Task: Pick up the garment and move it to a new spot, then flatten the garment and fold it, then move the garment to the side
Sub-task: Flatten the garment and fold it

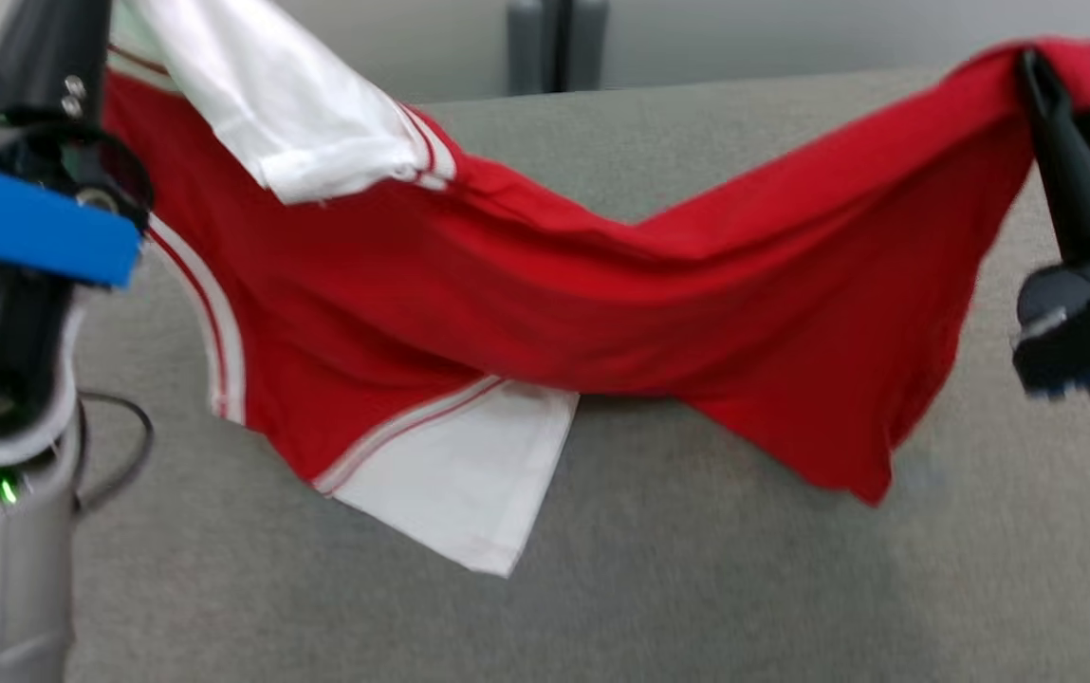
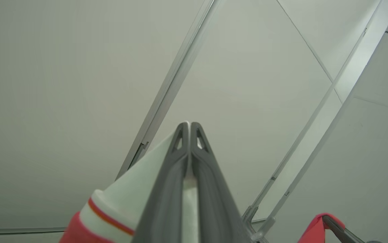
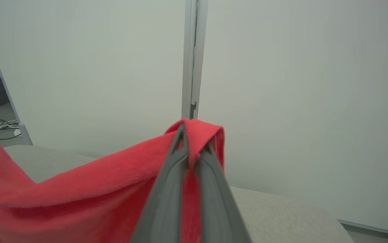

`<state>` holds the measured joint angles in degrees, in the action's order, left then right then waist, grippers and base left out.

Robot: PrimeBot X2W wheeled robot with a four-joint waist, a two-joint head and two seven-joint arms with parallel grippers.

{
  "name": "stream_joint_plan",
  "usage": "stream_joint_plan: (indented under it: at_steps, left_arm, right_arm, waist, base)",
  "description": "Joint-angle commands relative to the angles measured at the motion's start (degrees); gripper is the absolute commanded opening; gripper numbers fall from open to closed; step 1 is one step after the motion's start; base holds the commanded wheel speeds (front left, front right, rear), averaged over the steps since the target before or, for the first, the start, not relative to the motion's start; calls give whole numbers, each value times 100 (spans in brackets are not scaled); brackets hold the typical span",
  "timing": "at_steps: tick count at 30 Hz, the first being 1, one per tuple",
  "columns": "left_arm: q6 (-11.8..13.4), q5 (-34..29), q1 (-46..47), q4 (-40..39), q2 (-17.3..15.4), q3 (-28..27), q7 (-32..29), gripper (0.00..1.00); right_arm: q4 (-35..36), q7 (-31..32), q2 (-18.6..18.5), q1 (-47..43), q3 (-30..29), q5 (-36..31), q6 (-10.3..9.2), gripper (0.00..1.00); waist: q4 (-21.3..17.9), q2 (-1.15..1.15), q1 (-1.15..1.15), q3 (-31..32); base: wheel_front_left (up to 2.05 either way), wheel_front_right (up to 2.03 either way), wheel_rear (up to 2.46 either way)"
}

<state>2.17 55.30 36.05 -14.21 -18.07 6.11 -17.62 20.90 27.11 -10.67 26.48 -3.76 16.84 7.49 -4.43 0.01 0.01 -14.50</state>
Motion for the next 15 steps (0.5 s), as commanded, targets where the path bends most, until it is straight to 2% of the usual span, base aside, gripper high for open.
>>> stream_joint_plan:
  at_steps: [1, 5, 8, 9, 11, 15]
  left_arm:
    - [31, -108, 378, 238, -102, -35, -60, 0]
    - [-94, -588, 1362, 1107, -417, -6, 53, 0]
    - [-235, -964, 2162, 1717, -569, 53, 312, 0]
    - [-235, -964, 2162, 1717, -569, 53, 312, 0]
    - [-421, -1262, 2929, 2211, -577, 99, 756, 0]
    - [-627, -1584, 3589, 2622, -603, 236, 1213, 0]
  right_arm:
    - [-328, 19, -82, 407, 77, 155, 1, 0]
    - [-1455, -166, -150, 1569, 248, 444, 2, 0]
    - [-2212, -570, -140, 2418, 329, 476, 2, 0]
    - [-2212, -570, -140, 2418, 329, 476, 2, 0]
    - [-2843, -1155, -185, 3187, 462, 346, 1, 0]
    - [-3388, -1853, -276, 3807, 643, 61, 1, 0]
  waist:
    - [-17, -1, -1, -236]
    - [-178, -1, -1, -728]
    - [-280, -1, -1, -986]
    - [-280, -1, -1, -986]
    - [-331, -1, -1, -1129]
    - [-348, -1, -1, -1159]
  base:
    - [0, 0, 0]
    - [0, 0, 0]
    - [0, 0, 0]
    - [0, 0, 0]
    - [0, 0, 0]
    - [0, 0, 0]
